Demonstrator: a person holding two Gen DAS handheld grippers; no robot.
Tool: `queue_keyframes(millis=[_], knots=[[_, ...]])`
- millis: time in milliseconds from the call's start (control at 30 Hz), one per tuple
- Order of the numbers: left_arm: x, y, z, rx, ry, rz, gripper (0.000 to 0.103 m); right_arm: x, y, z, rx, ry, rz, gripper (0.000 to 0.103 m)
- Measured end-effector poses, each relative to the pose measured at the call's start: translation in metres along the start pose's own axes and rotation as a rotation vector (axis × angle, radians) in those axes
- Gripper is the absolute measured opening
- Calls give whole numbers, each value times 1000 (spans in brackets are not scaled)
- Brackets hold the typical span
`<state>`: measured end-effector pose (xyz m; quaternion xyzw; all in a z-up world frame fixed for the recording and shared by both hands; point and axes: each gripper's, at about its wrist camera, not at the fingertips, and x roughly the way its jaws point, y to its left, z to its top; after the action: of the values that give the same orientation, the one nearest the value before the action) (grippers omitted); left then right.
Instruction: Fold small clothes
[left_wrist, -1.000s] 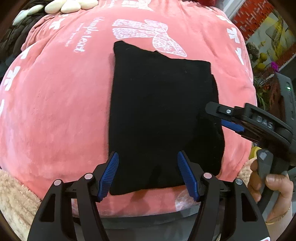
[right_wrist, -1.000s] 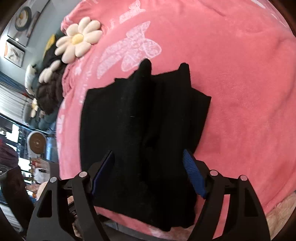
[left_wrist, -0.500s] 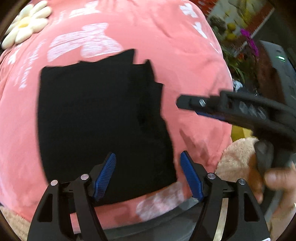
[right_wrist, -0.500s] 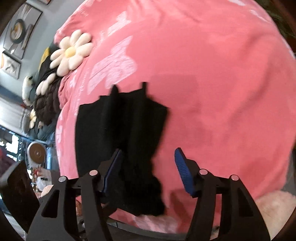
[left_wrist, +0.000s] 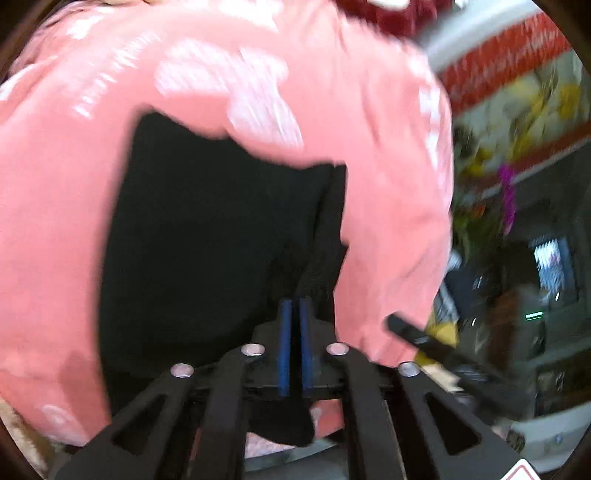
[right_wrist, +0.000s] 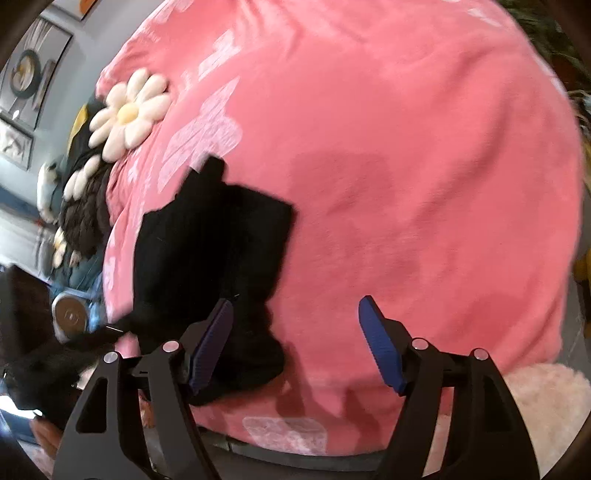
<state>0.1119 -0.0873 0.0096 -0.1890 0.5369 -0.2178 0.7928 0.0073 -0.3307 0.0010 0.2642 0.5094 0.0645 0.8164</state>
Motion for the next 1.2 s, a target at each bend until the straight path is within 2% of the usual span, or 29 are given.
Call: queue_keyframes(millis=[100, 167, 233, 267, 300, 333, 367, 433, 500, 567, 600, 633, 700, 733, 800, 867, 900, 933, 1033, 1067, 1100, 1200], knots=[[-41, 14, 6, -20, -63, -9, 2, 25, 9, 8, -19, 53, 34, 69], [-52, 16, 4, -21, -73, -12, 2, 46, 12, 13, 1, 91, 71, 74], [-52, 13, 4, -17, -76, -21, 2, 62, 15, 16, 31, 114, 101, 75], [-52, 12, 3, -17, -76, -26, 2, 68, 18, 16, 32, 119, 115, 69], [-52, 11, 0, -20, -76, -39, 2, 72, 23, 17, 6, 112, 129, 55], [-55, 13, -3, -19, -67, -50, 2, 72, 29, 19, -31, 107, 104, 21], [-52, 10, -5, -14, -58, -57, 2, 63, 36, 21, -67, 76, 93, 12], [-44, 1, -6, 10, -47, -74, 2, 39, 47, 26, -116, -8, 106, 10], [-32, -14, -11, 49, -10, -113, 2, 34, 47, 29, -153, -39, 52, 10], [-14, -28, -20, 85, 31, -128, 2, 58, 28, 31, -141, 49, -48, 12], [4, -35, -27, 109, 71, -138, 2, 60, 21, 31, -116, 51, -66, 16], [16, -39, -31, 120, 96, -140, 2, 54, 13, 31, -71, 33, -35, 22], [49, -46, -44, 141, 159, -172, 2, 35, 10, 31, -35, -24, -35, 23], [64, -48, -50, 143, 189, -172, 2, 27, 11, 32, -28, -39, -30, 26], [84, -51, -63, 153, 225, -163, 2, 12, 18, 34, -30, -61, 23, 39], [87, -54, -68, 149, 227, -157, 4, 6, 28, 38, -72, -65, 44, 65], [81, -57, -71, 158, 215, -157, 5, 6, 36, 41, -104, -59, 43, 71], [77, -59, -71, 169, 205, -151, 12, 9, 41, 42, -125, -49, 39, 76], [46, -62, -70, 232, 127, -105, 36, 25, 59, 41, -166, -6, 51, 76], [37, -61, -69, 243, 105, -87, 40, 38, 68, 43, -179, 16, 72, 76], [30, -59, -69, 251, 92, -69, 40, 46, 72, 40, -190, 33, 78, 72], [17, -45, -66, 271, 75, 54, 40, 74, 89, 32, -275, 86, 22, 23]])
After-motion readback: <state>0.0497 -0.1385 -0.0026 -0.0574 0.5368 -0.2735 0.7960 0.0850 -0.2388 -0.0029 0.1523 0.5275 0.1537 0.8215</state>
